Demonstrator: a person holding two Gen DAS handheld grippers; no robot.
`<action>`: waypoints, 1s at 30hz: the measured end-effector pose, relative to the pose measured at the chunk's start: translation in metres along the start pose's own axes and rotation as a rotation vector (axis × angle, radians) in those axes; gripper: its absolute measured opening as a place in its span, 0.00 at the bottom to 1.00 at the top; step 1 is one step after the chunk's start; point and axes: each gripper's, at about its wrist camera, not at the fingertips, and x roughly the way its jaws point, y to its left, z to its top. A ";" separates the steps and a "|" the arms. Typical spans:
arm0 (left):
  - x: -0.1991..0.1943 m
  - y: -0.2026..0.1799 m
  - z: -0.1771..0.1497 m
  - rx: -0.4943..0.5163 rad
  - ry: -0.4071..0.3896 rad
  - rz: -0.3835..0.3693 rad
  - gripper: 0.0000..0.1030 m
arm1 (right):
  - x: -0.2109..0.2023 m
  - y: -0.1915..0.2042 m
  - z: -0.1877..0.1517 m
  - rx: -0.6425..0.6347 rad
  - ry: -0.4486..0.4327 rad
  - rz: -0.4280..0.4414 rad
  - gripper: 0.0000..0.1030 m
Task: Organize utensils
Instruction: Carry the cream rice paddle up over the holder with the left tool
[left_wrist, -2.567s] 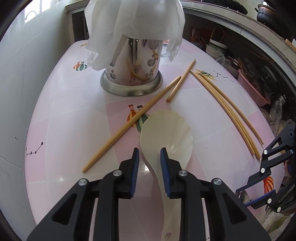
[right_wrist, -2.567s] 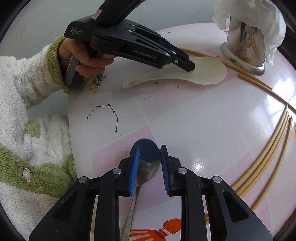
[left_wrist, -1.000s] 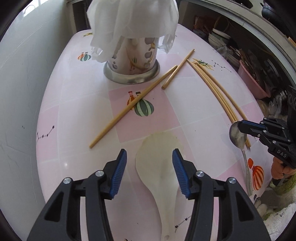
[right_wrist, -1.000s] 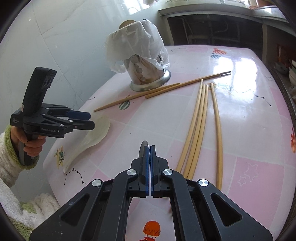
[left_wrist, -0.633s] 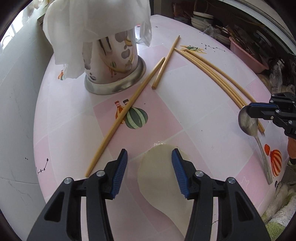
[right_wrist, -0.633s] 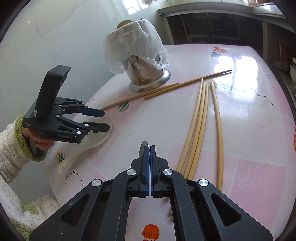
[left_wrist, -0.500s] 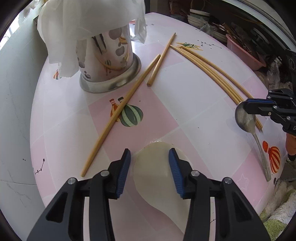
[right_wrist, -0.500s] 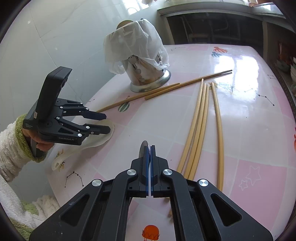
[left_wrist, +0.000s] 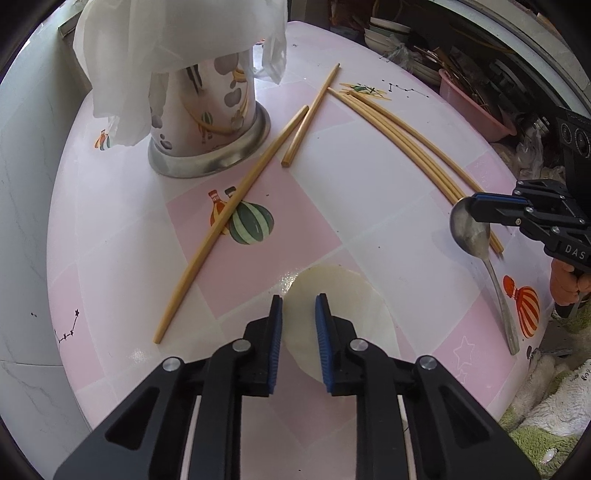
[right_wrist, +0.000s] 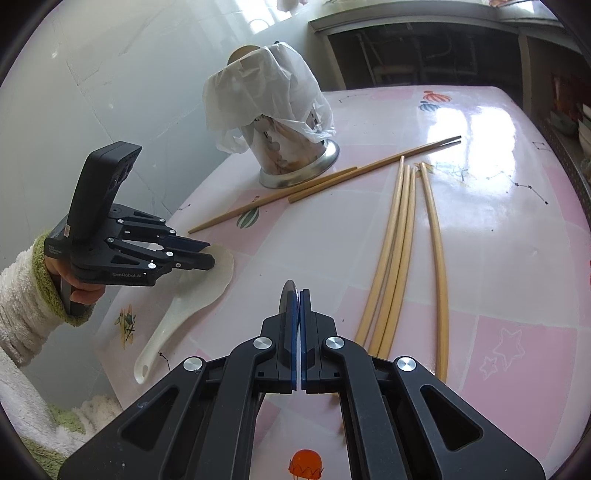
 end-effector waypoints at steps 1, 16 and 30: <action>-0.001 0.000 0.000 -0.003 -0.003 -0.006 0.14 | -0.001 0.000 0.000 0.000 -0.001 -0.003 0.00; -0.057 -0.011 -0.016 -0.052 -0.158 -0.003 0.01 | -0.034 0.019 0.006 -0.003 -0.085 -0.070 0.00; -0.212 -0.010 0.015 -0.034 -0.606 0.203 0.01 | -0.077 0.037 0.038 -0.002 -0.225 -0.125 0.00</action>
